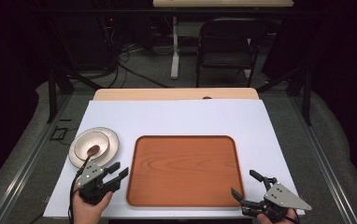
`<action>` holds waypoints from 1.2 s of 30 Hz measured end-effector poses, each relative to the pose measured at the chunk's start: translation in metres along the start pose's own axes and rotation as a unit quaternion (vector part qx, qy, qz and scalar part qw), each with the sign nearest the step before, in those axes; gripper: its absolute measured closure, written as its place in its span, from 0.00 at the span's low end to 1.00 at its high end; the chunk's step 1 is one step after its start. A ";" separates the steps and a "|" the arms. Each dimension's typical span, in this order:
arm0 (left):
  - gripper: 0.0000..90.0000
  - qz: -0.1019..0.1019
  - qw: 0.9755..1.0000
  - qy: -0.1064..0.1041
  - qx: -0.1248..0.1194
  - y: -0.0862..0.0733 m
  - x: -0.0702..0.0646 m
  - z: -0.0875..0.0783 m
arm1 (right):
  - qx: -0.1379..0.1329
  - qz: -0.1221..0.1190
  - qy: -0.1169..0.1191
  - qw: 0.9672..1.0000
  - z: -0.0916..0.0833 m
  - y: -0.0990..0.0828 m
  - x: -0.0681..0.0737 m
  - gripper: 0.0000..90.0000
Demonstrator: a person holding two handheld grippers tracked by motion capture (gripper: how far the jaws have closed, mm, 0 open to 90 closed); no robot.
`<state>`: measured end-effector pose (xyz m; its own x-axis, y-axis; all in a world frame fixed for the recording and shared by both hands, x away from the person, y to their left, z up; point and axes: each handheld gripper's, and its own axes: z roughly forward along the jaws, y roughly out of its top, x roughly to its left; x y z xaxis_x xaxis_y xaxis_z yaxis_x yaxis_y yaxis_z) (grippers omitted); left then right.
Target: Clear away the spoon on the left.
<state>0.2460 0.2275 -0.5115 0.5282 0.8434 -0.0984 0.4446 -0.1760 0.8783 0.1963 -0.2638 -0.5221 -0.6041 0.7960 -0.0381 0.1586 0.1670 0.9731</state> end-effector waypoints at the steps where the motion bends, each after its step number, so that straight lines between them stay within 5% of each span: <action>1: 0.69 -0.001 1.000 0.004 0.002 0.000 0.000 0.000 | 0.000 0.001 0.000 1.000 0.000 0.000 0.000 0.17; 15: 0.92 -0.020 0.999 0.042 0.026 0.002 0.000 -0.004 | 0.002 0.000 0.002 1.000 0.001 -0.001 0.000 0.17; 20: 0.98 -0.022 0.997 0.070 0.031 0.003 0.001 -0.008 | 0.002 0.002 0.001 1.000 0.001 -0.001 0.000 0.17; 36: 1.00 -0.060 0.991 0.117 0.036 0.005 0.022 -0.025 | 0.001 0.003 0.000 1.000 0.000 0.000 -0.001 0.17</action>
<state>0.2413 0.2580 -0.4975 0.2895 0.9537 -0.0815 0.5496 -0.0959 0.8299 0.1969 -0.2650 -0.5224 -0.6025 0.7974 -0.0332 0.1635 0.1640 0.9728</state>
